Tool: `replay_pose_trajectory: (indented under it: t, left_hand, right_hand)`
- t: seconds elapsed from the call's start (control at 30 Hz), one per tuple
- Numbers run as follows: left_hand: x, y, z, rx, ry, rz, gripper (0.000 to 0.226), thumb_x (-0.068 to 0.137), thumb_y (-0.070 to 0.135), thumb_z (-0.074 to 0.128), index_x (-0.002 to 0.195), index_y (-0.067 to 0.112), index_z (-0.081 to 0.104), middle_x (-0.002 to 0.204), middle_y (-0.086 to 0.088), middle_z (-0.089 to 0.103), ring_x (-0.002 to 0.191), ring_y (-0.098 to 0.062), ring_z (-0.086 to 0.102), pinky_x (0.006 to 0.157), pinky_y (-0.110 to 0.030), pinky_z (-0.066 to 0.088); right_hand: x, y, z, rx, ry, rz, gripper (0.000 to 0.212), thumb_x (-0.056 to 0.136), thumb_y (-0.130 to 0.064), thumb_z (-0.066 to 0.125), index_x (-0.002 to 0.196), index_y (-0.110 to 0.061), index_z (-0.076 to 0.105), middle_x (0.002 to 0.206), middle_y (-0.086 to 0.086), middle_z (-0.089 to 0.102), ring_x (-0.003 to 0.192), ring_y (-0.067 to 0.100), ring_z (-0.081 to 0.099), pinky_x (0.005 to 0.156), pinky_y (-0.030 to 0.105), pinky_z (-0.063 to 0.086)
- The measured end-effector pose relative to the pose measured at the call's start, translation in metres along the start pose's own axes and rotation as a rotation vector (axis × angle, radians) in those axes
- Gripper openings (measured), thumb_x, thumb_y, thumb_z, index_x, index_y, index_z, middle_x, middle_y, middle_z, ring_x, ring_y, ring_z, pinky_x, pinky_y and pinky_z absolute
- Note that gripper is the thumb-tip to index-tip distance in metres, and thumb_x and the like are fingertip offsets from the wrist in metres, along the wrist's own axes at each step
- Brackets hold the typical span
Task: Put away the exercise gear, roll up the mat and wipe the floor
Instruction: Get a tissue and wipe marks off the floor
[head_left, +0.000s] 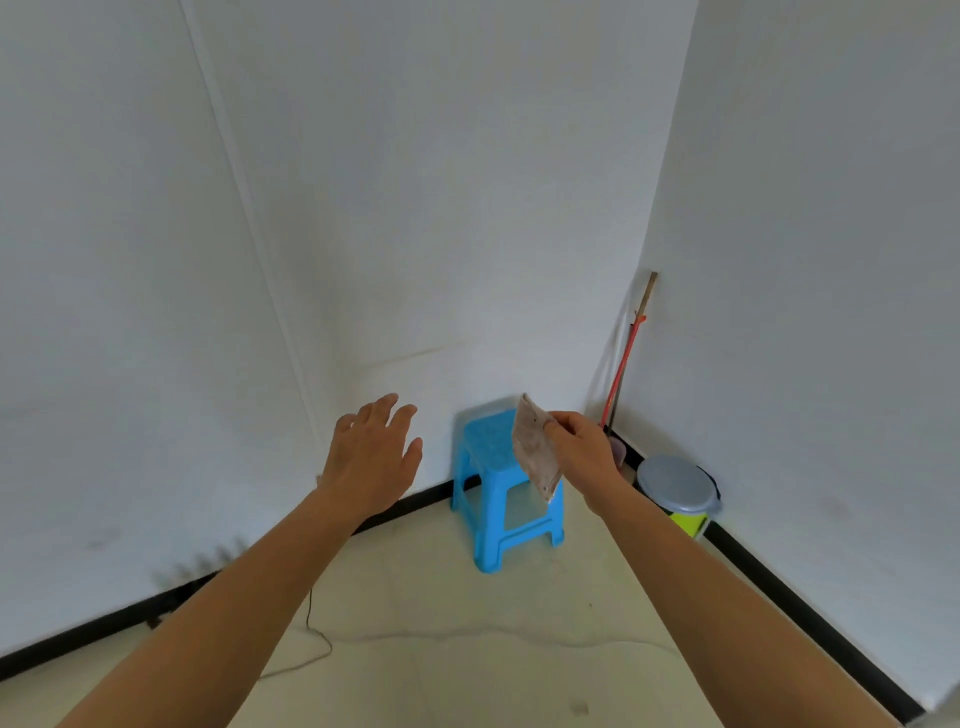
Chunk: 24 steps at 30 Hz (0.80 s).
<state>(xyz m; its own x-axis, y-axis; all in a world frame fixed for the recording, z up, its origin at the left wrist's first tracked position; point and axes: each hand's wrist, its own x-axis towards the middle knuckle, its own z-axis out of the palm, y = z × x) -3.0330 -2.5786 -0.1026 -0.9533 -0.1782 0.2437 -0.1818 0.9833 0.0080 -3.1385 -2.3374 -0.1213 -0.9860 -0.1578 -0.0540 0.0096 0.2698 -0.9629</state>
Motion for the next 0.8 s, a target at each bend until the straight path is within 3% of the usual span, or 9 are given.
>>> replay_pose_trajectory:
  t: [0.17,0.4,0.53,0.67,0.8]
  left_hand:
    - [0.138,-0.039,0.020,0.006,-0.050,0.052,0.052,0.102,0.043,0.031,0.150,0.021,0.030,0.159,-0.007,0.026,0.142,-0.025,0.033,0.114,-0.044,0.028]
    - [0.291,-0.032,0.081,0.007,-0.105,0.139,0.052,0.102,0.044,0.030,0.150,0.021,0.030,0.158,-0.007,0.027,0.141,-0.024,0.034,0.113,-0.042,0.031]
    - [0.360,-0.016,0.152,0.012,-0.212,0.163,0.054,0.103,0.044,0.028,0.151,0.020,0.026,0.160,-0.008,0.024,0.143,-0.025,0.031,0.114,-0.044,0.029]
    - [0.427,-0.001,0.217,0.010,-0.354,0.148,0.056,0.103,0.044,0.028,0.153,0.019,0.022,0.161,-0.009,0.018,0.144,-0.026,0.028,0.115,-0.045,0.027]
    - [0.486,0.010,0.277,-0.057,-0.523,0.120,0.062,0.102,0.048,0.029,0.155,0.019,0.015,0.164,-0.009,0.006,0.148,-0.026,0.017,0.117,-0.044,0.022]
  right_hand:
    - [0.108,-0.024,0.025,0.016,0.082,0.039,0.019,0.101,-0.028,0.053,0.113,-0.024,0.066,0.106,-0.006,0.068,0.099,0.014,0.064,0.084,0.031,0.054]
    - [0.242,-0.007,0.017,0.086,0.199,0.143,0.020,0.101,-0.026,0.055,0.114,-0.020,0.068,0.105,-0.002,0.069,0.097,0.016,0.064,0.068,0.023,0.046]
    - [0.331,0.035,0.014,0.114,0.207,0.224,0.016,0.100,-0.024,0.055,0.109,-0.023,0.068,0.105,0.000,0.069,0.097,0.018,0.064,0.070,0.025,0.049]
    - [0.427,0.079,0.012,0.126,0.183,0.346,0.016,0.099,-0.022,0.055,0.108,-0.024,0.068,0.105,-0.002,0.067,0.100,0.017,0.062,0.088,0.035,0.052]
    - [0.513,0.111,0.014,0.073,0.148,0.437,0.016,0.100,-0.019,0.053,0.097,-0.021,0.069,0.092,-0.002,0.063,0.081,0.011,0.054,0.074,0.031,0.045]
